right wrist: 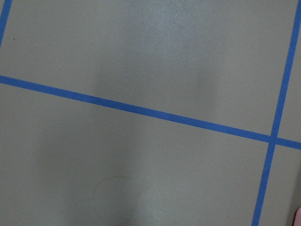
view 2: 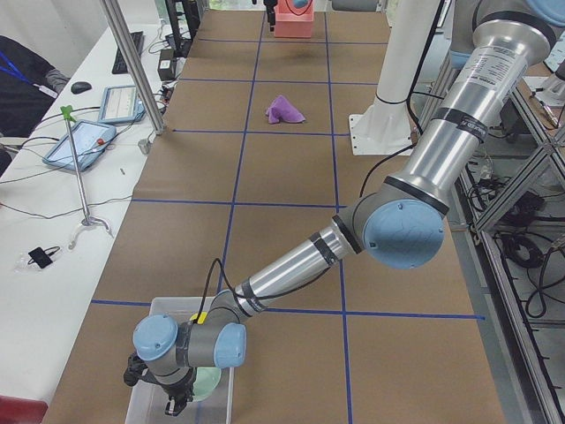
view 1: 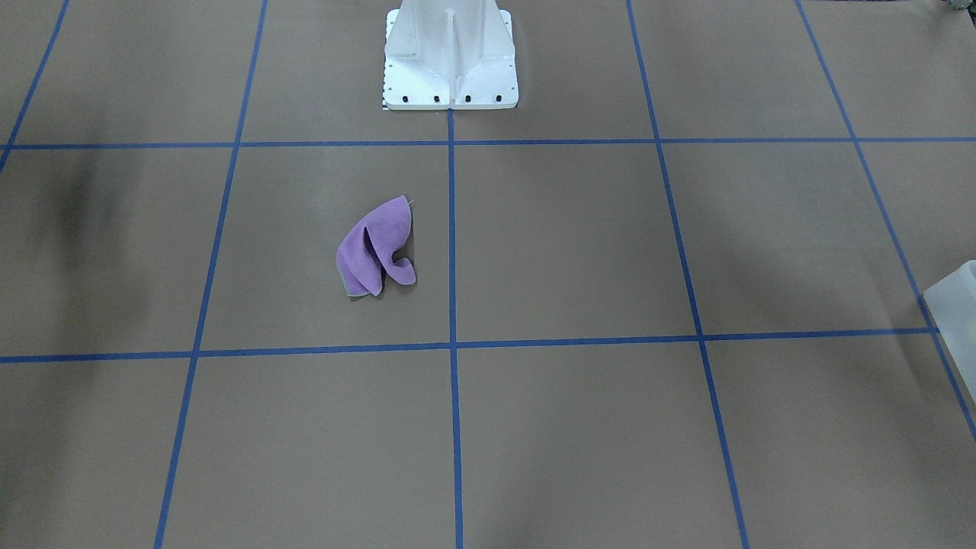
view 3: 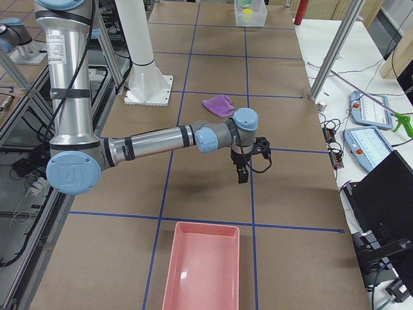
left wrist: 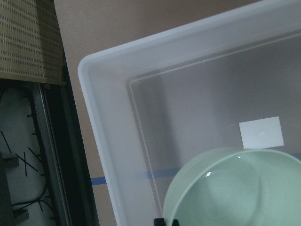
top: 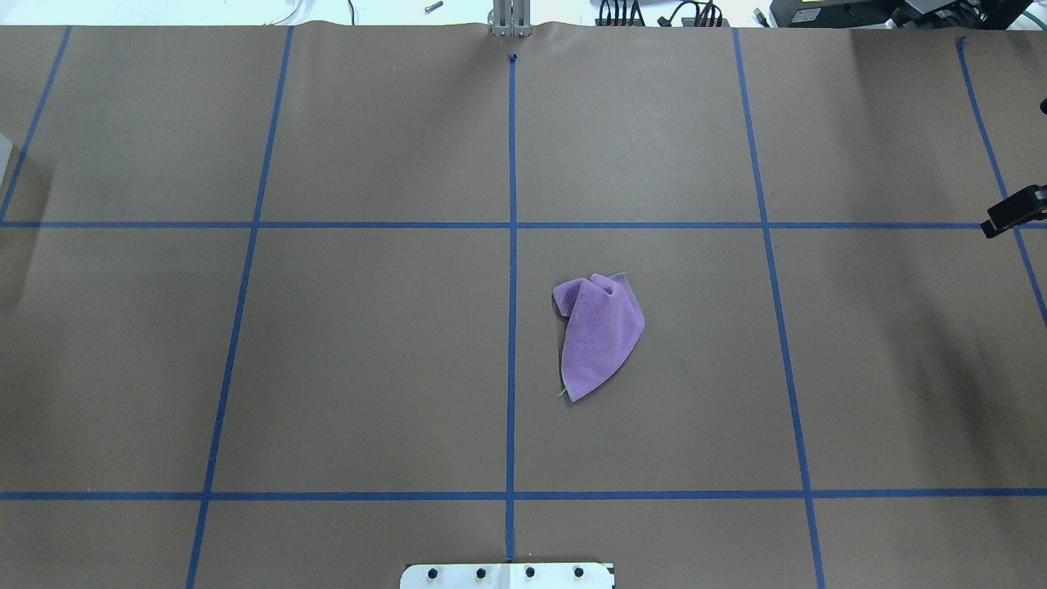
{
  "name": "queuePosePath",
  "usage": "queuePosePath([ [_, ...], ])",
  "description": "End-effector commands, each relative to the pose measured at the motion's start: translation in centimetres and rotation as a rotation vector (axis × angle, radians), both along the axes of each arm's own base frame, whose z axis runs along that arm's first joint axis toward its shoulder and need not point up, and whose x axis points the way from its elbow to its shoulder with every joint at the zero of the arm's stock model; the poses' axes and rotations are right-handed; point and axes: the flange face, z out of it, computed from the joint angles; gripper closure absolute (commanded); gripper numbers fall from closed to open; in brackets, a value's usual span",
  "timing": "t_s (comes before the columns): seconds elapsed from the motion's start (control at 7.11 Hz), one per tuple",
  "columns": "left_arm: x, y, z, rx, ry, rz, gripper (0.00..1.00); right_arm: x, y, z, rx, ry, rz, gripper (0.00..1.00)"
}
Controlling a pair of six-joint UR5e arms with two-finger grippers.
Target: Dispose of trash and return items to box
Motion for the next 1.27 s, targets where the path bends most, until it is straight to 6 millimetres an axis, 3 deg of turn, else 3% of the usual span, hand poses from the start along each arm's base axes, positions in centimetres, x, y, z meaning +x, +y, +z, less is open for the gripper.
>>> queuePosePath([
  [0.0, 1.9, 0.0, 0.3, -0.004, 0.0, -0.003, 1.0, 0.0, -0.1, -0.1, 0.001, -0.001, 0.0, 0.0],
  [0.28, 1.9, 0.1, 0.3, 0.026, 0.0, 0.006, 0.01, 0.0, -0.1, -0.2, 0.003, -0.001, 0.0, 0.0],
  [0.42, 1.5, 0.0, 0.1, 0.054, -0.001, 0.017, 0.02, 0.0, 0.0, -0.2, 0.003, -0.002, 0.001, 0.0],
  [0.7, -2.1, -1.3, -2.4, 0.121, 0.03, 0.002, 0.02, 0.0, 0.0, -0.2, 0.0, -0.001, 0.001, 0.0],
  [0.84, -3.9, -2.6, -5.9, 0.113, 0.128, -0.036, 0.02, 0.0, 0.0, -0.3, 0.003, -0.003, 0.001, 0.0],
  [0.98, -5.7, -4.5, -12.2, 0.105, 0.168, -0.066, 0.02, 0.0, 0.0, -0.2, 0.002, -0.001, 0.001, 0.0],
  [1.13, -6.5, -4.7, -19.3, 0.075, 0.171, -0.085, 0.02, 0.0, 0.0, -0.2, 0.001, -0.002, 0.001, 0.0],
])
